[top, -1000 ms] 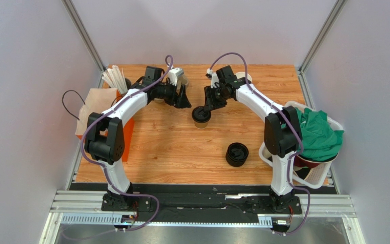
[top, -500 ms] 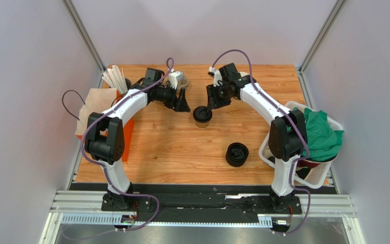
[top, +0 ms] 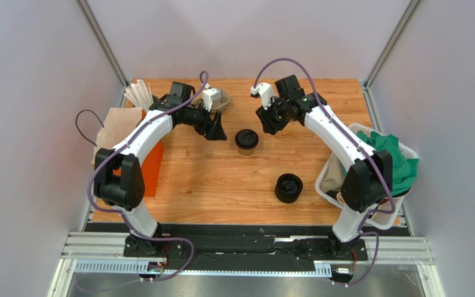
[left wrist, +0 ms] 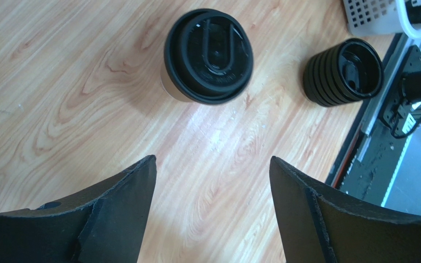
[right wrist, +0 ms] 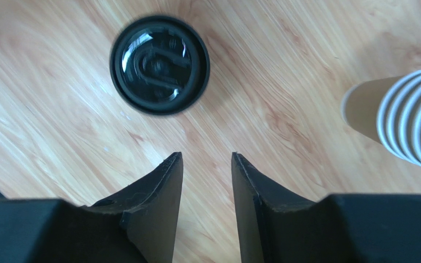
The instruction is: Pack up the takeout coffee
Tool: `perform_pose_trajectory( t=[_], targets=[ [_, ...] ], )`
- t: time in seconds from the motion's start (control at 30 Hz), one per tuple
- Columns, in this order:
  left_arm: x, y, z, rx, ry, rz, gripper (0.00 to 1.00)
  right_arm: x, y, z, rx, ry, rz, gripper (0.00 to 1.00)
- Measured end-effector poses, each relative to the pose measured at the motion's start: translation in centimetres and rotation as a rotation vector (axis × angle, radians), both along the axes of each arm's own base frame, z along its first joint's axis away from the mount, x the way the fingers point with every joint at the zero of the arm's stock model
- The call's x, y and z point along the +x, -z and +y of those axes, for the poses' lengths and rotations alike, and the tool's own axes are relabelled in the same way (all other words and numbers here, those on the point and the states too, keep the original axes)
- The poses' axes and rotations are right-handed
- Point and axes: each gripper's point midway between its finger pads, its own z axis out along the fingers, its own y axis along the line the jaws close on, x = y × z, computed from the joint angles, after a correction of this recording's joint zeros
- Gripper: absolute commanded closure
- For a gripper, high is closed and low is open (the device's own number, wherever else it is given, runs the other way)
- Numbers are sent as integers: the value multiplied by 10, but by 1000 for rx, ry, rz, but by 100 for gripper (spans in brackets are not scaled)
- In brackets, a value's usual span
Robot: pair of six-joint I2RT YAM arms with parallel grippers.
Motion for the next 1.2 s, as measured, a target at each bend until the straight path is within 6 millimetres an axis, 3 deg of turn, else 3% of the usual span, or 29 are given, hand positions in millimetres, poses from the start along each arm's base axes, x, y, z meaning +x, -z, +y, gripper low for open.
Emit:
perform_pose_trajectory(
  t=[0.17,0.27,0.43,0.57,0.6,0.77,0.97,1.2],
  targets=[
    [-15,-16,12,15,27,-31,15,-31,6,-10,-117,-185,-104,55],
    [-23,-18,25,15,31,-5,15,-55,22,0,-163,-331,-119,53],
    [-28,-23,63,12,-28,31,10,-76,36,24,-183,-478,-145,50],
    [-33,-41,84,12,-70,-31,5,-63,27,37,-165,-468,-188,43],
    [-38,-46,86,11,-71,-50,4,-56,24,40,-158,-450,-198,26],
    [-55,-72,81,-22,-36,-137,4,-26,12,55,-137,-387,-242,25],
    [-62,-77,74,-64,19,-150,4,-11,7,66,-124,-394,-236,24],
    [-74,-90,68,-112,89,-160,4,0,26,68,-134,-391,-152,22]
  ],
)
